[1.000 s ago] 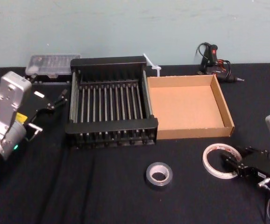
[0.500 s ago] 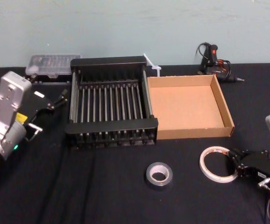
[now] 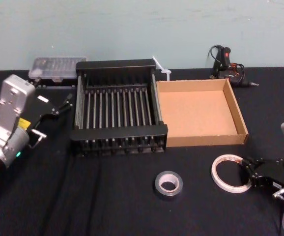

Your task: Pick up the white tape and place it into the black box , Pick up the silver tape and place it into the brown box.

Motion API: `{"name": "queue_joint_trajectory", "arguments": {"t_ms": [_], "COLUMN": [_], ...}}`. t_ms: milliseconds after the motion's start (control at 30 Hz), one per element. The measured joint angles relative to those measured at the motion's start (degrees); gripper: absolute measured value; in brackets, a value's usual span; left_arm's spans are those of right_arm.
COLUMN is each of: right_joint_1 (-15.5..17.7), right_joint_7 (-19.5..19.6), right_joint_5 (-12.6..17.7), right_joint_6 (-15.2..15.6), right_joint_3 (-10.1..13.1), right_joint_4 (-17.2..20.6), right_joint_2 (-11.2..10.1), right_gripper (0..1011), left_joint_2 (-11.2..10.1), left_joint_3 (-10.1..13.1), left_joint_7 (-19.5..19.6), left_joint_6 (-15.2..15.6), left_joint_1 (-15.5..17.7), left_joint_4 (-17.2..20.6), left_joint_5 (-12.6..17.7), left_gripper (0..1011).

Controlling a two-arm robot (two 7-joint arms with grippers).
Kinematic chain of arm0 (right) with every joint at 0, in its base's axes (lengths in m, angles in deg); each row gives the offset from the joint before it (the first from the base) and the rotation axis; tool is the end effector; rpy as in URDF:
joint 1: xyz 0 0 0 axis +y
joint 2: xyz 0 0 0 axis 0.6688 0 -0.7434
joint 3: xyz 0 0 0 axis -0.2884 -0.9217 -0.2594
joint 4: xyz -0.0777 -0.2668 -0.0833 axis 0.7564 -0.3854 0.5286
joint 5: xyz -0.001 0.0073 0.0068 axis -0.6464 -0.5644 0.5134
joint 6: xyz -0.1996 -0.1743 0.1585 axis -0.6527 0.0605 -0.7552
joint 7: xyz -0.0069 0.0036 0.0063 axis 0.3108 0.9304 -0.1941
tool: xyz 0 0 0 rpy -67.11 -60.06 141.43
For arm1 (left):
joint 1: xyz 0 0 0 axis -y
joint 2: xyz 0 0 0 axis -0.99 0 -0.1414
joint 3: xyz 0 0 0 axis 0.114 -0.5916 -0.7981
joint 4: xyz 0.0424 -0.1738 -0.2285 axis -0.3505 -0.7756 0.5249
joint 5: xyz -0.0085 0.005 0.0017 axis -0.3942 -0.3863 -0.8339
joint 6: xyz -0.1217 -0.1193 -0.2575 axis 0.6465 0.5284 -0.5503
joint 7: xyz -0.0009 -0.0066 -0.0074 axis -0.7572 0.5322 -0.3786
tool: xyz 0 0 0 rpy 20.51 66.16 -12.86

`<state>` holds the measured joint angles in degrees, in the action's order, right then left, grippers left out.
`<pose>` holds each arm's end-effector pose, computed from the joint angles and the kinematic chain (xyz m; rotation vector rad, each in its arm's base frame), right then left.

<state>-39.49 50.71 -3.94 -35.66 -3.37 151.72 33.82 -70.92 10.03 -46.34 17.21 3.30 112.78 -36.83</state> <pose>0.2814 -0.0985 -0.2985 -0.5012 0.2370 -1.0608 0.3581 0.0827 -0.3023 0.3045 -0.2850 1.2480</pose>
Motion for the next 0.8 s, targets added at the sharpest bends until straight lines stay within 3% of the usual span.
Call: {"name": "queue_joint_trajectory", "arguments": {"t_ms": [367, 800], "right_joint_1": [0.38, 0.39], "right_joint_7": [-1.77, -3.79], "right_joint_5": [0.29, 2.86], "right_joint_6": [-1.17, -3.47], "right_joint_3": [0.47, 1.51], "right_joint_4": [0.58, 4.14], "right_joint_2": [-0.36, -1.36], "right_gripper": [80, 80], "left_joint_2": [0.00, 0.00], "left_joint_3": [0.00, 0.00], "left_joint_7": [0.00, 0.00], "left_joint_6": [0.00, 0.00], "left_joint_1": [0.00, 0.00], "left_joint_4": [0.00, 0.00], "left_joint_5": [0.00, 0.00], "left_gripper": [1001, 1001]}}
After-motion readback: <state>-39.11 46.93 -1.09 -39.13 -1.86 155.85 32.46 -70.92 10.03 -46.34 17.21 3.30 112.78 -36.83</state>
